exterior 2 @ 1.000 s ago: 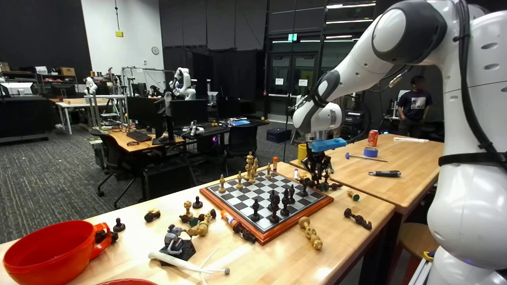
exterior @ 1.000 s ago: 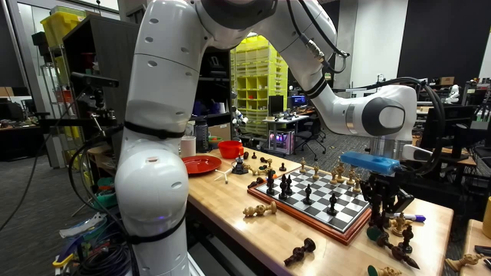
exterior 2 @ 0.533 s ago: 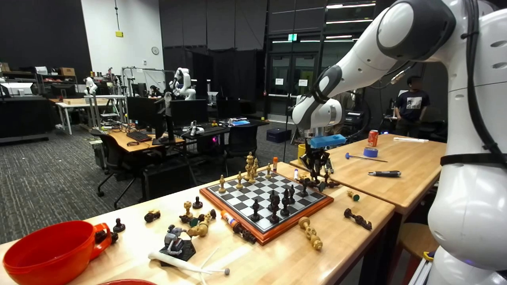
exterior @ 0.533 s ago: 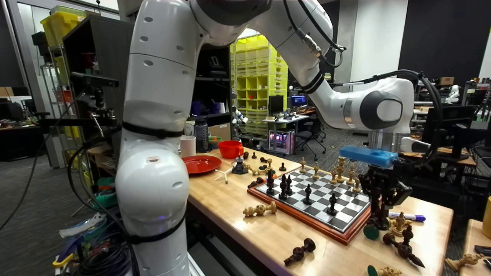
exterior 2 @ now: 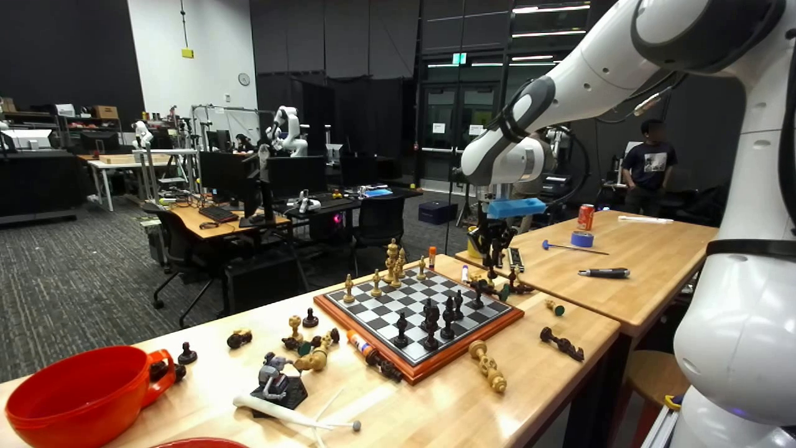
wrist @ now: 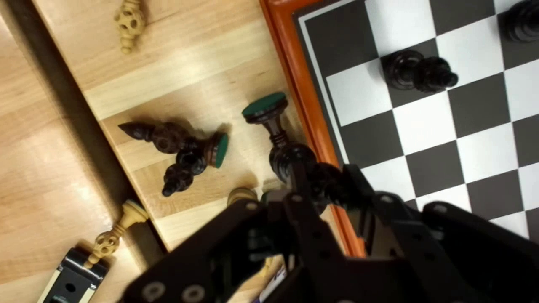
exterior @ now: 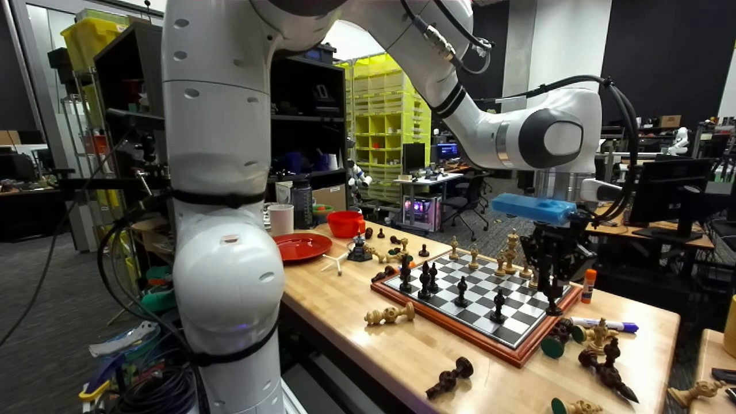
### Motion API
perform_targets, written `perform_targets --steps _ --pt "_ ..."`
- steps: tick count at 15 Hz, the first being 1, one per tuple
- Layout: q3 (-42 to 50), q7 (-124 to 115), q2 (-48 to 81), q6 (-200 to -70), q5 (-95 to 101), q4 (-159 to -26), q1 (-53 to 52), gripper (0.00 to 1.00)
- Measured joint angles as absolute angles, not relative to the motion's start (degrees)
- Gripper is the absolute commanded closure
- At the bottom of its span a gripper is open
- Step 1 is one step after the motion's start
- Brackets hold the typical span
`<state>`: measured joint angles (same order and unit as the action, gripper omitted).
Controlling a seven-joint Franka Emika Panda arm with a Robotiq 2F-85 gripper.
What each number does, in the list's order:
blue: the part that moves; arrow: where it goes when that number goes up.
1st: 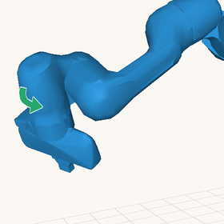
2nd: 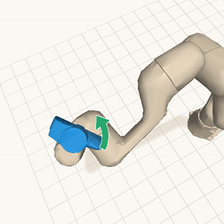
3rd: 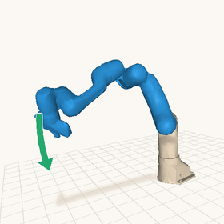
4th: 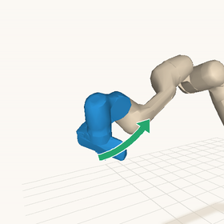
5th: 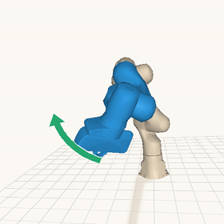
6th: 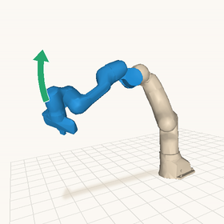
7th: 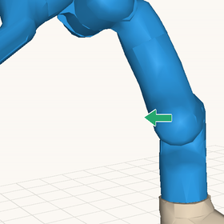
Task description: Place a chess piece on the chessboard
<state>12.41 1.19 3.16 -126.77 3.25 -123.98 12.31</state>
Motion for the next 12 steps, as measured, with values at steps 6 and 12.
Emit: perform_targets --steps 6,12 --pt "11.86 4.12 0.41 -125.44 -1.12 -127.68 12.31 0.94" --pt "11.86 6.8 0.4 -125.9 -5.43 -129.79 12.34 0.94"
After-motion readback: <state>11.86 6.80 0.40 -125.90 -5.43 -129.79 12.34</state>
